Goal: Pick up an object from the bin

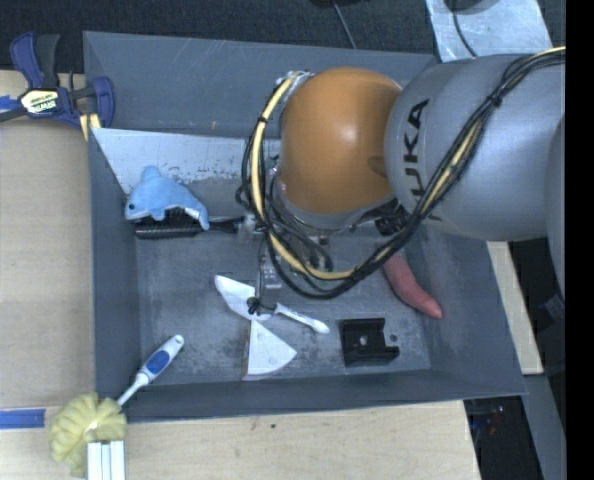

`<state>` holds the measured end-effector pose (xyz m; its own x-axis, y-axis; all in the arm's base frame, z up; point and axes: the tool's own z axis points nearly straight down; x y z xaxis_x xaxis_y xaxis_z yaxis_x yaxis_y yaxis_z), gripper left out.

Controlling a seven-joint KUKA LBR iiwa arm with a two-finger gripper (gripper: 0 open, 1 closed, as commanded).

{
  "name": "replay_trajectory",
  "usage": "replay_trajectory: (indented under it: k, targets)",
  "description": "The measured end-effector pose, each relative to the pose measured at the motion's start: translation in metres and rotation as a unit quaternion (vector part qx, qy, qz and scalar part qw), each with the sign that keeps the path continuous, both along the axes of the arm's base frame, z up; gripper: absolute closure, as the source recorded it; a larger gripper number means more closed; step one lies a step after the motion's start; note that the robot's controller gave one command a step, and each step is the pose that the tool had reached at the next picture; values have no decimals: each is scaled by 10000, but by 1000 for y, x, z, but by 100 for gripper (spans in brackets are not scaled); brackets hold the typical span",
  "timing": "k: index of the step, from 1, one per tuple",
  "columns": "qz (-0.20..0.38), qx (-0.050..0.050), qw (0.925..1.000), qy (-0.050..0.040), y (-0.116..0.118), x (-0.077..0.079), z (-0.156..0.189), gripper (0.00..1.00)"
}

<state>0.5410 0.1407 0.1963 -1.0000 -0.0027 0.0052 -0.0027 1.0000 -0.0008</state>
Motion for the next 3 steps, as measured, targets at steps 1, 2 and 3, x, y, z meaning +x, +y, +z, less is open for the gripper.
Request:
replay_trajectory:
  k: [1, 2, 3]
  targets:
    - [-19, 9, 10000, -40, -1, 2, 4, 0]
    - [-374, 11, 9993, -48, -36, 19, -126, 0]
    - [-1207, 40, 9926, -120, -32, 12, -81, 0]
